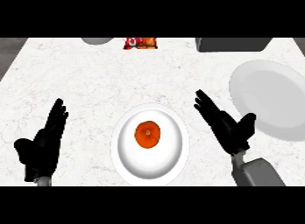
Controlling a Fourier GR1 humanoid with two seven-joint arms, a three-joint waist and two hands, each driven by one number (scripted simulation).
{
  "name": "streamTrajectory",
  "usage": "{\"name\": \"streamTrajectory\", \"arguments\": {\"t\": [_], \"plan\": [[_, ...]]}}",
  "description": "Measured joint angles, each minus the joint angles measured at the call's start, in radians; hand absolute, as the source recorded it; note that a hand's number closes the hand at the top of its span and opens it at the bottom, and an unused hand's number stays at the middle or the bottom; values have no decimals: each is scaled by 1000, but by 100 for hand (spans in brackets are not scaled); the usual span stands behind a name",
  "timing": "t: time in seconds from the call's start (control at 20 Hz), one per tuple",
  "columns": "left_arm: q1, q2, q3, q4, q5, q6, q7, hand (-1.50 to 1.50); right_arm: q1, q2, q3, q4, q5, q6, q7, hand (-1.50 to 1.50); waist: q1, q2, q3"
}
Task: Pick the squash from the plate and place it in the plate
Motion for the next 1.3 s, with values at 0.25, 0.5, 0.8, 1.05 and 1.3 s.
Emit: {"name": "streamTrajectory", "arguments": {"t": [0.25,0.5,0.8,1.05,1.3], "plan": [[-2,-16,-20,55,20,-36,44,0,-179,-9,-70,-21,27,-13,-43,150,6,18,-18],[-3,-43,-47,97,78,-101,78,0,-310,-114,-111,18,245,-158,-81,-150,1,22,-29],[-32,-58,-16,172,131,-187,57,0,-287,-9,-152,97,307,-290,-280,-150,1,22,-24],[-32,-66,6,175,127,-219,65,0,-263,-34,-136,43,361,-239,-253,-150,-2,19,-22],[-42,-70,11,187,125,-223,66,0,-302,-144,-37,-5,443,-106,-84,-150,-7,15,-23]]}}
